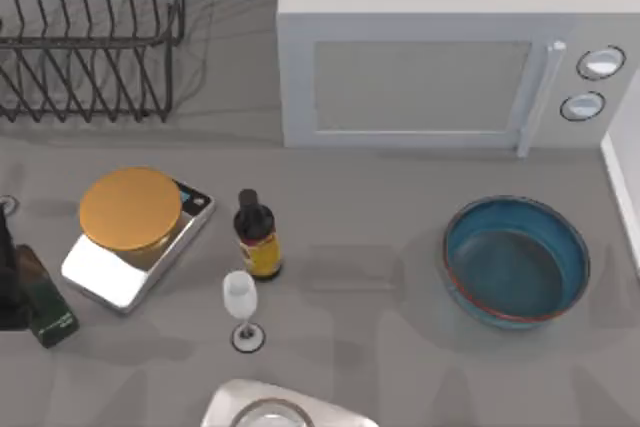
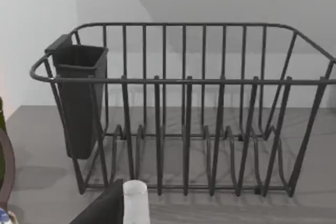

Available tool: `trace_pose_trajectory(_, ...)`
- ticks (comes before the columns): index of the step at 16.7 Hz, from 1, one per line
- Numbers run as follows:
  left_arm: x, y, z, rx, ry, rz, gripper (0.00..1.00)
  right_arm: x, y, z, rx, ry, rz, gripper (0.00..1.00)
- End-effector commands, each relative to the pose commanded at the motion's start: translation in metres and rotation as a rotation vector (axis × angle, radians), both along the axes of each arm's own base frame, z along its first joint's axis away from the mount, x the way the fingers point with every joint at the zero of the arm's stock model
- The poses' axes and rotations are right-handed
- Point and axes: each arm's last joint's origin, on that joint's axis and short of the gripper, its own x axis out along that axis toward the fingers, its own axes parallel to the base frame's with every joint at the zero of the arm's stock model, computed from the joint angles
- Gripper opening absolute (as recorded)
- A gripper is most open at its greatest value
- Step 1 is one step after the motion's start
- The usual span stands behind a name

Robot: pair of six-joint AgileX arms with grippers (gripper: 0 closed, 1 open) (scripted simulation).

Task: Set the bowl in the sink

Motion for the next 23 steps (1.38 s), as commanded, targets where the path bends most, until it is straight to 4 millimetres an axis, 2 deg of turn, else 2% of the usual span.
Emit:
trace_pose_trajectory(3, 0.000, 0.000, 0.000, 0.000, 0.000, 0.000, 1.00, 0.000, 0.000, 0.002, 0.003, 0.010, 0.003, 1.00)
trace_pose_trajectory(5, 0.000, 0.000, 0.000, 0.000, 0.000, 0.000, 1.00, 0.000, 0.002, 0.011, 0.015, 0.058, 0.016, 1.00)
trace_pose_trajectory(8, 0.000, 0.000, 0.000, 0.000, 0.000, 0.000, 1.00, 0.005, 0.005, 0.038, 0.043, 0.193, 0.040, 1.00)
trace_pose_trajectory(10, 0.000, 0.000, 0.000, 0.000, 0.000, 0.000, 1.00, 0.015, 0.009, 0.059, 0.062, 0.332, 0.056, 1.00)
trace_pose_trajectory(12, 0.000, 0.000, 0.000, 0.000, 0.000, 0.000, 1.00, 0.034, 0.014, 0.077, 0.076, 0.510, 0.066, 1.00)
trace_pose_trajectory(15, 0.000, 0.000, 0.000, 0.000, 0.000, 0.000, 1.00, 0.076, 0.027, 0.092, 0.081, 0.818, 0.067, 1.00)
trace_pose_trajectory(19, 0.000, 0.000, 0.000, 0.000, 0.000, 0.000, 1.00, 0.136, 0.050, 0.090, 0.060, 1.192, 0.043, 1.00)
trace_pose_trajectory(23, 0.000, 0.000, 0.000, 0.000, 0.000, 0.000, 1.00, 0.181, 0.074, 0.079, 0.030, 1.437, 0.012, 1.00)
